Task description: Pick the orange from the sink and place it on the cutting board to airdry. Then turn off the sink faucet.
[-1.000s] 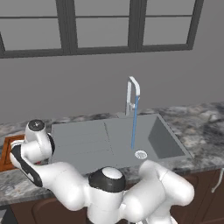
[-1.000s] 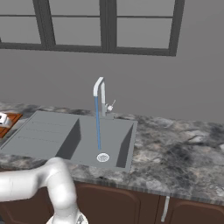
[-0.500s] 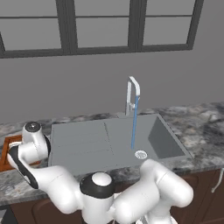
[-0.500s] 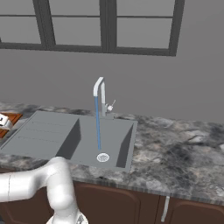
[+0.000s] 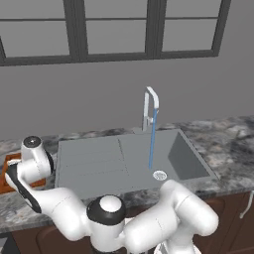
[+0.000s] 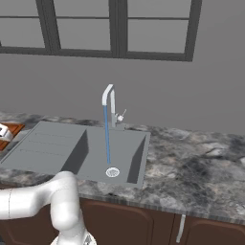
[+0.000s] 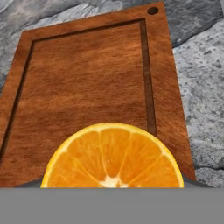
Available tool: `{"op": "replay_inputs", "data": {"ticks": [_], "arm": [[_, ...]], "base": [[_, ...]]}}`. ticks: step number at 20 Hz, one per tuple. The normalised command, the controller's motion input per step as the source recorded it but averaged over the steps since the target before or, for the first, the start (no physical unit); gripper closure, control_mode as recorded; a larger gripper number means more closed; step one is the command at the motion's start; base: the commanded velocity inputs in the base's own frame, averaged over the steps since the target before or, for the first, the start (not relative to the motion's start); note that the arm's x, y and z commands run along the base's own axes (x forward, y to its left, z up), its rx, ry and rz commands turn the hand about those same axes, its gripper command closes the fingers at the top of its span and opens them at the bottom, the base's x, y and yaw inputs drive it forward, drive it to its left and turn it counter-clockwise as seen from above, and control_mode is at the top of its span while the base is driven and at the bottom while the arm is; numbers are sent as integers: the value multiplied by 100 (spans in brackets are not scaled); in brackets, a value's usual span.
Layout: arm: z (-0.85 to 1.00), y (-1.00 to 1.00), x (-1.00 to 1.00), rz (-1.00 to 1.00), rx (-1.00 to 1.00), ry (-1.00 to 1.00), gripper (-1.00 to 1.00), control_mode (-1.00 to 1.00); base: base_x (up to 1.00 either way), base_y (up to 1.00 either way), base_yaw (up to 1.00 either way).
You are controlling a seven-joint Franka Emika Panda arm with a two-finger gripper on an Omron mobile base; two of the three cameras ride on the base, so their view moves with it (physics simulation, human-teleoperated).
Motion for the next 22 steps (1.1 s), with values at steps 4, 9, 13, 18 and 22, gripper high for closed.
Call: {"op": "replay_inputs", "data": {"ticks": [4, 9, 13, 18, 22], "arm": [[0, 0, 0, 0, 0, -2, -100, -100], [6, 0, 0, 0, 0, 0, -100, -100], [45, 0, -4, 0, 1, -8, -100, -100], [52, -13, -9, 2, 5, -11, -100, -100], [41, -52, -36, 8, 11, -9, -100, -100]], "base": [[0, 0, 0], [0, 0, 0], [0, 0, 0], [0, 0, 0], [0, 0, 0]]}}
